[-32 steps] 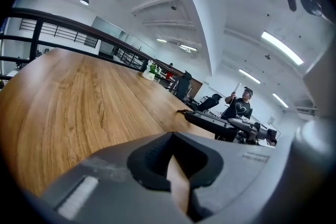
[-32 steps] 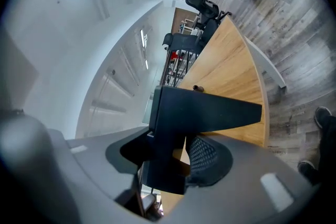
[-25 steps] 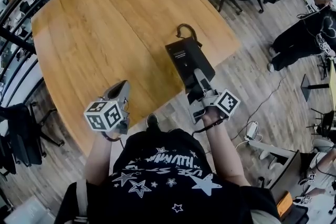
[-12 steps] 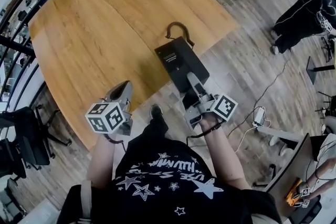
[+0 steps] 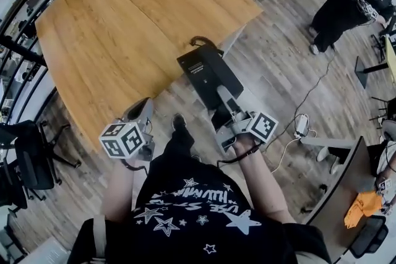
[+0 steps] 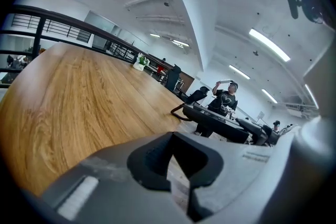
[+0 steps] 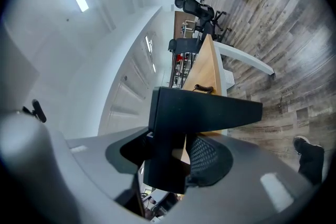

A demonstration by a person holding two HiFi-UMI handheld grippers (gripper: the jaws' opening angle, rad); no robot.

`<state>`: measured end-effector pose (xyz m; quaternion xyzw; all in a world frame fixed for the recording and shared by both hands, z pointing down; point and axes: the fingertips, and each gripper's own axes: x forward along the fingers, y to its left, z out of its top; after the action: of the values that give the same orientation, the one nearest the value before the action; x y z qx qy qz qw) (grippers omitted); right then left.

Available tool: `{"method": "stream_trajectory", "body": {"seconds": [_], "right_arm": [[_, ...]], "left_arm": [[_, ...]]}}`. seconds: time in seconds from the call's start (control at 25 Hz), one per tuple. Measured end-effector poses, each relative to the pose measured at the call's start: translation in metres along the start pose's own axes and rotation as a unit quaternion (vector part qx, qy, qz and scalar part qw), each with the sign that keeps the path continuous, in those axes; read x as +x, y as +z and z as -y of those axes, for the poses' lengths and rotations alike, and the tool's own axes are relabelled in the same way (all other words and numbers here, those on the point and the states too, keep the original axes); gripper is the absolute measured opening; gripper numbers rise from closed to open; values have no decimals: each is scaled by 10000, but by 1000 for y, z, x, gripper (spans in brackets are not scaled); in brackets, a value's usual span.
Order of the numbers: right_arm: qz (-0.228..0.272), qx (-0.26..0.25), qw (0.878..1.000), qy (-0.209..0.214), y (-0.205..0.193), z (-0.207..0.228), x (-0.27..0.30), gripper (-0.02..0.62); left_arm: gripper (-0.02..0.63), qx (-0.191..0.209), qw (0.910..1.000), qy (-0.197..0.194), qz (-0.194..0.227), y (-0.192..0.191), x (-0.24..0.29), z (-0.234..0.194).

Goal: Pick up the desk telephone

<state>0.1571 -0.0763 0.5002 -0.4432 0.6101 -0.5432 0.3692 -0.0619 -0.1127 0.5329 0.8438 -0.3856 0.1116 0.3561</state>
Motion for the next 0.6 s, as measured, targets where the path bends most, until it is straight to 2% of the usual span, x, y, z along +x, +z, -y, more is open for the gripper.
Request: {"method": "stream_trajectory", "body": {"seconds": [0.24, 0.6], "right_arm": [[-3, -145, 9999, -64, -23, -9, -55, 206], [94, -64, 9999, -58, -59, -15, -113, 207]], "left_arm": [[2, 4, 9999, -82, 131, -28, -42, 29], [2, 66, 9997, -137, 210, -66, -100, 54]]}}
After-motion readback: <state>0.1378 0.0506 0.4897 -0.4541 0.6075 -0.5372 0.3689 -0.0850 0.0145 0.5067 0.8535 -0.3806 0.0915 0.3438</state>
